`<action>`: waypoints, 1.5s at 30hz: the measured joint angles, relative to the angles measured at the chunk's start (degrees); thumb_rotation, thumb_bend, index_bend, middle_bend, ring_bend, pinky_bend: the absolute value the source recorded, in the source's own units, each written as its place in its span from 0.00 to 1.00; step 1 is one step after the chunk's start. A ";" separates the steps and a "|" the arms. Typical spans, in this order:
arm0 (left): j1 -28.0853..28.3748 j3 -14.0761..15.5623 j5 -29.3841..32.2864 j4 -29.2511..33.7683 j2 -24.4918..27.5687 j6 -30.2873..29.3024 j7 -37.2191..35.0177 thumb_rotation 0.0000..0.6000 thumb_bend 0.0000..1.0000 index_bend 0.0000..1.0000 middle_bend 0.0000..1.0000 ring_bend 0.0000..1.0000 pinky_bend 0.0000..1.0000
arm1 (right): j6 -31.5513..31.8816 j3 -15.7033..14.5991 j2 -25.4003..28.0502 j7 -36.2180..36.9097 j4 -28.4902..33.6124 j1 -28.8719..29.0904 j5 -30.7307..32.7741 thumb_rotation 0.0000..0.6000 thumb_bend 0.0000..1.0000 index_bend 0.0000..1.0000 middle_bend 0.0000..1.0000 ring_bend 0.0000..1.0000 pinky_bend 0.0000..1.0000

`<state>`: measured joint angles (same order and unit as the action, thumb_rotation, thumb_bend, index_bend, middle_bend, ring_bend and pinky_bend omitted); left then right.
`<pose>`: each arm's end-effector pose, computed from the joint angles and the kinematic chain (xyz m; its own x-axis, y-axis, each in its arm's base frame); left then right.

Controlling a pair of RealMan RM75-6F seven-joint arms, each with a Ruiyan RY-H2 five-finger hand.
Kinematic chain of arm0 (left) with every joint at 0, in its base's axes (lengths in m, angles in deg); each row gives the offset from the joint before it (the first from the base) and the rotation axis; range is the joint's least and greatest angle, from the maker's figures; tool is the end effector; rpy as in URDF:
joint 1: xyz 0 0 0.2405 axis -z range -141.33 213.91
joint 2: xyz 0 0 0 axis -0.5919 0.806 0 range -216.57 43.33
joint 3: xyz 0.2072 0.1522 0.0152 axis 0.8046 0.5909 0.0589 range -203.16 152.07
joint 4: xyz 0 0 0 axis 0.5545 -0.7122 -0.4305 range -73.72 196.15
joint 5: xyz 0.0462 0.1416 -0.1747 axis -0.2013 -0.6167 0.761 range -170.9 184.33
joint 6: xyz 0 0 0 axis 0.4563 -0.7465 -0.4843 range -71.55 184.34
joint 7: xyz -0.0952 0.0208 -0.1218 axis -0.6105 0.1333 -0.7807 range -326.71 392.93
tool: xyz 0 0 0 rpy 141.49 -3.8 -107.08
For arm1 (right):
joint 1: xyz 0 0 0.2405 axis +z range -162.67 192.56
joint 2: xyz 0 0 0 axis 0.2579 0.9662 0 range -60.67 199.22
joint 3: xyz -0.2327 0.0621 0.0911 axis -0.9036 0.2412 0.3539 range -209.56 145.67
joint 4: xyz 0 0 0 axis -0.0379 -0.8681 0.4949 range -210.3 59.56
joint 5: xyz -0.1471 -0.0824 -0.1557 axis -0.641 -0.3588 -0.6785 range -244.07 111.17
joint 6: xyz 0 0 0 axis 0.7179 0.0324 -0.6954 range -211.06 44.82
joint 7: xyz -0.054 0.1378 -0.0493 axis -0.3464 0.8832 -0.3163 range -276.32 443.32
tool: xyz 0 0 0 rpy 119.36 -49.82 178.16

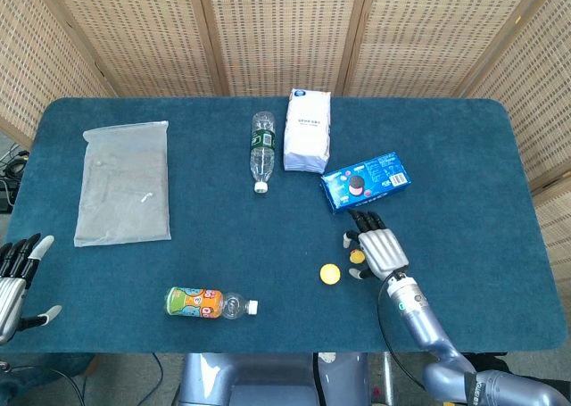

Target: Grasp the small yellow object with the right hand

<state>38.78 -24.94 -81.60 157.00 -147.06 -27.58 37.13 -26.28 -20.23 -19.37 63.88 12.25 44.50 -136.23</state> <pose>-0.3213 0.1666 0.1429 0.4654 0.0972 0.8798 0.8846 -0.0159 -0.4661 -0.1897 -0.3186 -0.0332 0.3769 -0.2785 0.8834 -0.9133 -0.2707 0.3043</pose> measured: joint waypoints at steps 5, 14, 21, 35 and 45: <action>-0.13 0.27 -0.42 0.14 0.06 -0.35 -0.04 1.00 0.03 0.00 0.00 0.00 0.00 | -0.17 -0.46 -0.27 -1.42 -0.95 0.77 1.17 1.00 0.18 0.44 0.00 0.00 0.00; -0.05 0.41 -0.39 0.05 -0.12 -0.28 0.35 1.00 0.02 0.00 0.00 0.00 0.00 | 0.70 -1.91 -1.28 -3.07 -5.24 1.69 0.24 1.00 0.24 0.45 0.00 0.00 0.00; 0.07 0.39 0.00 0.04 -0.42 -0.05 1.19 1.00 0.02 0.00 0.00 0.00 0.00 | 0.93 -2.90 -2.22 -3.14 -8.18 2.27 -0.44 1.00 0.24 0.45 0.00 0.00 0.00; 0.13 0.36 0.36 0.13 -0.57 -0.09 1.56 1.00 0.02 0.00 0.00 0.00 0.00 | -0.10 -3.97 -3.60 -4.10 -9.63 3.30 0.79 1.00 0.24 0.45 0.00 0.00 0.00; 0.19 0.40 0.47 0.13 -0.46 -0.01 1.36 1.00 0.03 0.00 0.00 0.00 0.00 | 1.14 -3.96 -3.52 -5.24 -8.13 3.52 0.91 1.00 0.24 0.45 0.00 0.00 0.00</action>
<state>38.98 -24.54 -81.14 157.13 -147.51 -27.59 38.48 -25.14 -24.18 -22.89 58.63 4.12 48.02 -135.32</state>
